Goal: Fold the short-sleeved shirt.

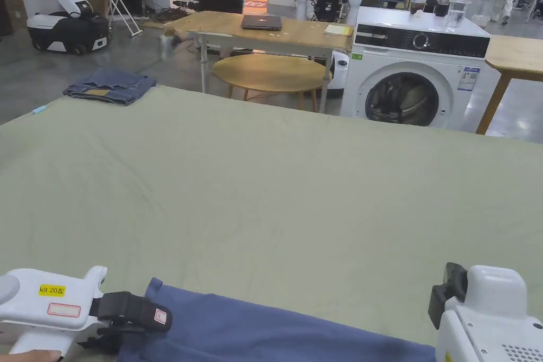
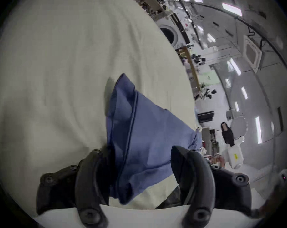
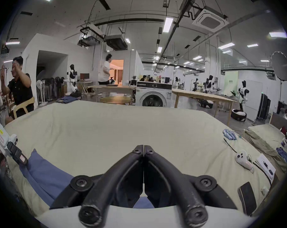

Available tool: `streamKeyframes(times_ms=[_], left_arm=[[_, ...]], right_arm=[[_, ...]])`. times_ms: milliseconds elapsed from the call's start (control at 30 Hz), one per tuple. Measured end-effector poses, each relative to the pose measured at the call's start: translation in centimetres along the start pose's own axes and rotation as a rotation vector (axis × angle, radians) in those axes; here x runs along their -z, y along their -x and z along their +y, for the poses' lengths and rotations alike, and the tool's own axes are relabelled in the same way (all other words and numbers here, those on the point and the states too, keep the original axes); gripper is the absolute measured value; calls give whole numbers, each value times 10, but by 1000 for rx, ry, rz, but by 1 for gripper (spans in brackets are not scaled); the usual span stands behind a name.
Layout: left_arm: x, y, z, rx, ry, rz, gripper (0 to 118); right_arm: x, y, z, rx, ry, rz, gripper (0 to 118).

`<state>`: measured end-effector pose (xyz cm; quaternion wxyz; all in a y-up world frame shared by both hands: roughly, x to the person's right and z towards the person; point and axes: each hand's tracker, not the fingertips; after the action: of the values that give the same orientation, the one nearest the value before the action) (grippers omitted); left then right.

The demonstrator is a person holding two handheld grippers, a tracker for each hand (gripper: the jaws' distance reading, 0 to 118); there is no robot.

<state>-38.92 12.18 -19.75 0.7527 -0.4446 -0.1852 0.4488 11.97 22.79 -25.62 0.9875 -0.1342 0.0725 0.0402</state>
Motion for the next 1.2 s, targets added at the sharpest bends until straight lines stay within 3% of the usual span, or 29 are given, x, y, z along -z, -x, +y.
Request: streamKeyframes(times_ms=[133, 233, 333, 433, 967, 1200], left_arm=[[4, 6, -6, -29, -36, -46, 63], [10, 10, -7, -30, -67, -13, 24], [18, 19, -8, -91, -101, -60, 14], [22, 8, -10, -13, -102, 13, 4], [-49, -60, 8, 142, -197, 92, 2], [-93, -86, 12, 201, -224, 300, 2]], right_arm=[[2, -1, -3, 1, 14, 5, 0], [4, 0, -4, 11, 27, 11, 0], [6, 2, -6, 21, 37, 19, 0], [6, 2, -6, 26, 43, 23, 0], [8, -14, -4, 33, 47, 16, 0], [8, -17, -1, 28, 41, 22, 0]])
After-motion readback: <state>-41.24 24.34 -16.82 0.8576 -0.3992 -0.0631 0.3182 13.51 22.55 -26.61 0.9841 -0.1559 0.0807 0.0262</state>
